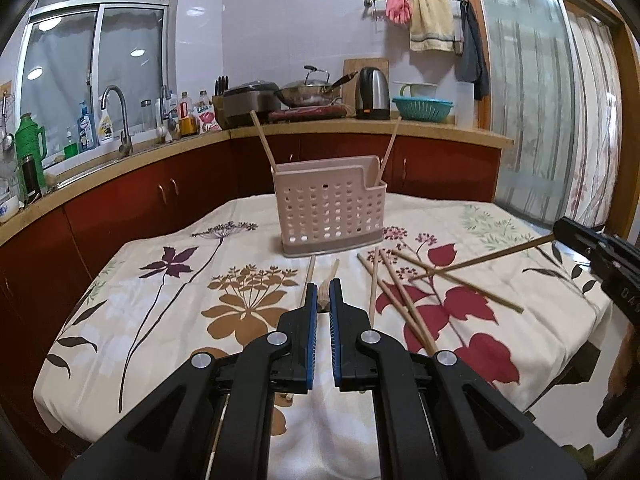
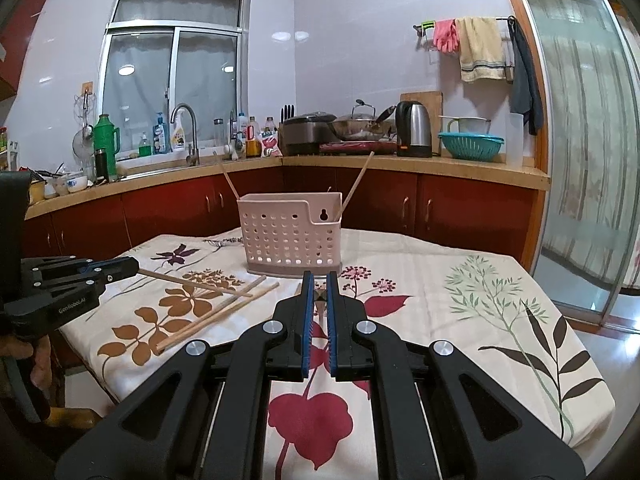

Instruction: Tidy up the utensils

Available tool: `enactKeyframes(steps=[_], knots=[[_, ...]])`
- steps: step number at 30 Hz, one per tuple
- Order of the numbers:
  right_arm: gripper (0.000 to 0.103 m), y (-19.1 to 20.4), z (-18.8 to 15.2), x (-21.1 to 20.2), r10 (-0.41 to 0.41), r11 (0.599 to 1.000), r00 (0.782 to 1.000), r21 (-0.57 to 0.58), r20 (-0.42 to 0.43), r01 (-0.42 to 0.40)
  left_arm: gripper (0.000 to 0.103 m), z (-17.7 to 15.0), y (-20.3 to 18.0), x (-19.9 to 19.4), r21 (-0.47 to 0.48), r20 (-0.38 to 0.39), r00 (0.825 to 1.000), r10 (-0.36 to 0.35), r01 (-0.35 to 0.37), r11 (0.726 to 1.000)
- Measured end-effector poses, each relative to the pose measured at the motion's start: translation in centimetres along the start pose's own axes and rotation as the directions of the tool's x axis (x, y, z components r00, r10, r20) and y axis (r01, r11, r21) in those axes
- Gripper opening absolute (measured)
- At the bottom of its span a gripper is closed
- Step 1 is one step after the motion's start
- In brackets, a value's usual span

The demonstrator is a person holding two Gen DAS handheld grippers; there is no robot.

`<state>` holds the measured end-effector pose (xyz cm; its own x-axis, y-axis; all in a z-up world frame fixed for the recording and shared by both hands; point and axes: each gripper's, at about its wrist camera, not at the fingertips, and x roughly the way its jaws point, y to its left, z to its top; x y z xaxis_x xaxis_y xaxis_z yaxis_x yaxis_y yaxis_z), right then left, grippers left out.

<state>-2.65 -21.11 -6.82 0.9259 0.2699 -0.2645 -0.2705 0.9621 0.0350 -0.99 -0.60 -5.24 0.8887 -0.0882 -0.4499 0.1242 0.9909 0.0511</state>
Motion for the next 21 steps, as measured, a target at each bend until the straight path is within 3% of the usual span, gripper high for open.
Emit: enactKeyframes(steps=[21], knots=[[0.007,0.3,2.2,-0.8,0.007,1.000,1.000,0.011,0.020,-0.007,0.007,3.0,1.0,-3.0,-0.026,0.075,0.997,-0.008,0.010,1.000]])
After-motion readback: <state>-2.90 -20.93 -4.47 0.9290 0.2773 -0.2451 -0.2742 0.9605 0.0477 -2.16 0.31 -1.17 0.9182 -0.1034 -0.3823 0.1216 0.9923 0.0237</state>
